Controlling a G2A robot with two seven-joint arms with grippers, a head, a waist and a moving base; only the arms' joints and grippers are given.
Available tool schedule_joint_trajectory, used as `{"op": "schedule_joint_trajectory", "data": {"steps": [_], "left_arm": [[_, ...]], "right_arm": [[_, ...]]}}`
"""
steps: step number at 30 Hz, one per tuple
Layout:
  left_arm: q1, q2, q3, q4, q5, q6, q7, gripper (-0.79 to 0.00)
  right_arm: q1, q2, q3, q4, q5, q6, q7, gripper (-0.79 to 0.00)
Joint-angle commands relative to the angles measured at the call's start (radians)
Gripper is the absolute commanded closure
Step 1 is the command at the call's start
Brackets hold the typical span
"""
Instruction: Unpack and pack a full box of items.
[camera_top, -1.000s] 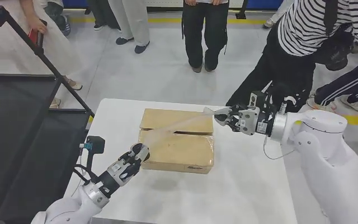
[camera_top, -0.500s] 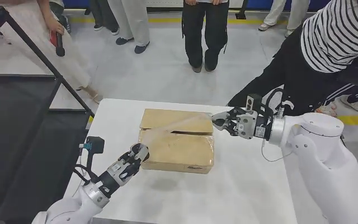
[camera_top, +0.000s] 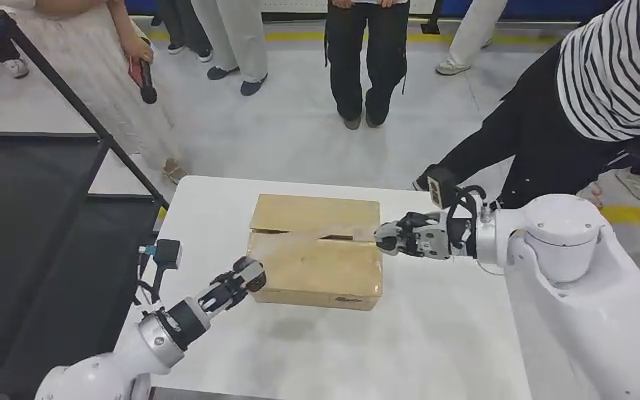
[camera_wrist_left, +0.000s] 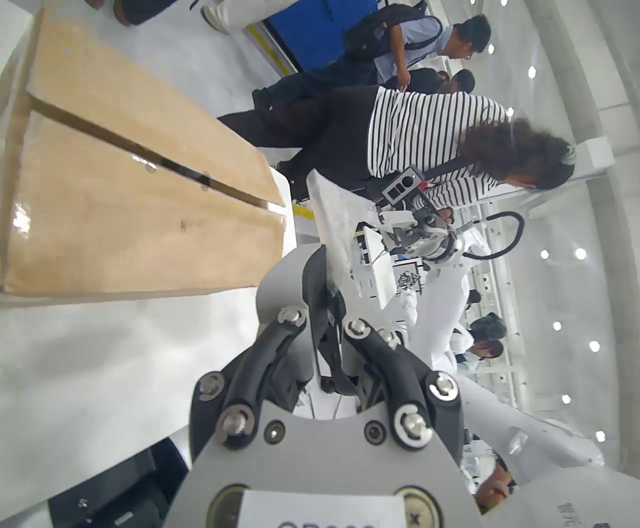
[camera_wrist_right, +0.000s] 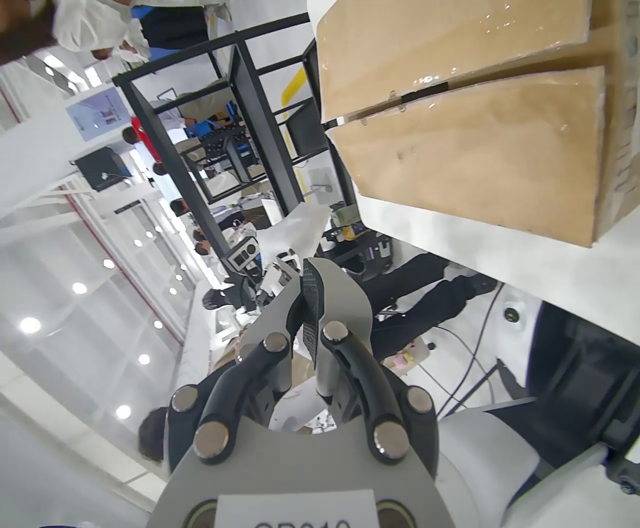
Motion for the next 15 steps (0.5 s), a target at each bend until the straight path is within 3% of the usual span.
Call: {"op": "schedule_joint_trajectory", "data": {"steps": [1, 4, 15], "left_arm": [[-0.015, 0.001, -0.01, 0.004, -0.064, 0.069, -0.01, 0.0], [-0.029, 0.001, -0.028, 0.009, -0.15, 0.15, 0.003, 0.0], [-0.029, 0.001, -0.028, 0.009, -0.15, 0.15, 0.003, 0.0]], "right_arm": [[0.005, 0.004, -0.01, -0.004, -0.031, -0.038, 0.026, 0.0], [0.002, 0.007, -0.009, -0.005, -0.047, -0.055, 0.017, 0.0], [0.002, 0.007, -0.009, -0.005, -0.047, -0.055, 0.017, 0.0]]}}
